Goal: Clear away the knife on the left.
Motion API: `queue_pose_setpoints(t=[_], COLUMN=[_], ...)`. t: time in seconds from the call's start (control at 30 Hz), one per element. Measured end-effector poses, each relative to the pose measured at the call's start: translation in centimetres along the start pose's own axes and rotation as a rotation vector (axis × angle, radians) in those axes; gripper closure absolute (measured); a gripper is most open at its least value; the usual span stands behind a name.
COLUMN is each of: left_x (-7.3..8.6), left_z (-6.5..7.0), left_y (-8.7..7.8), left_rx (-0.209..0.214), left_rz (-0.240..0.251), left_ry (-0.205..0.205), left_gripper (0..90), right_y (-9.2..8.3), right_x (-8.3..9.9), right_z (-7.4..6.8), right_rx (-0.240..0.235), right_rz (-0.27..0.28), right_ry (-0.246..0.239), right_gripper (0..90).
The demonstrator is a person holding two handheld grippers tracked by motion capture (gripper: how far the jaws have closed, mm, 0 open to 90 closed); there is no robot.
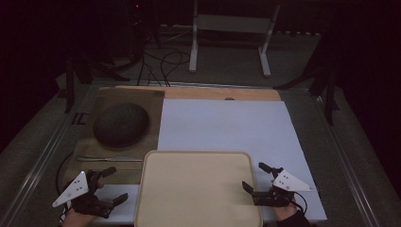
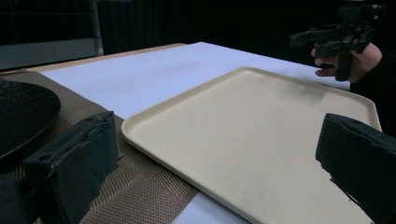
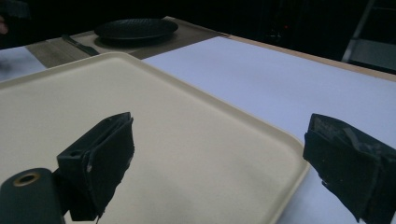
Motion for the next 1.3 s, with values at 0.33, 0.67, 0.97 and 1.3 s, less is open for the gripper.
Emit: queue_pose_setpoints(t=[0.33,0.67,0.97,1.3], left_x=[0.1,0.1,0.1,-1.6], left_z=[-0.2,-0.3,-0.3,-1.8], left_y=[0.1,0.1,0.1,-0.4], left_rx=[0.003,-0.003,0.002,0.031], left_rz=[0.001,-0.004,-0.024,-0.153], left_ry=[-0.024,-0.015,-0.007,0.053], left_gripper=[0.0,0.0,0.0,0.0], right_y=[0.2,0.3,0.3,0.2], right_x=[-0.3,-0.4,-0.4,-0.5], right_z=[0.2,0.3,0.3,0.2], right_rx=[0.018,0.019,0.021,0.030], right_rz=[0.027,0.036,0.041,0.034], right_ry=[-0.002,-0.005,-0.010,-0.007], right_gripper=[8.5,8.5,8.5,8.5])
Point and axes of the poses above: each handheld gripper's, and its own axes: y roughly forward along the jaws, x roughly out of its underside, z roughly to its right, the point moved 1 cm from there along y, roughly forward along the jaws, and after that the axes turned 7 degrees about z, right-handed, at the moved point
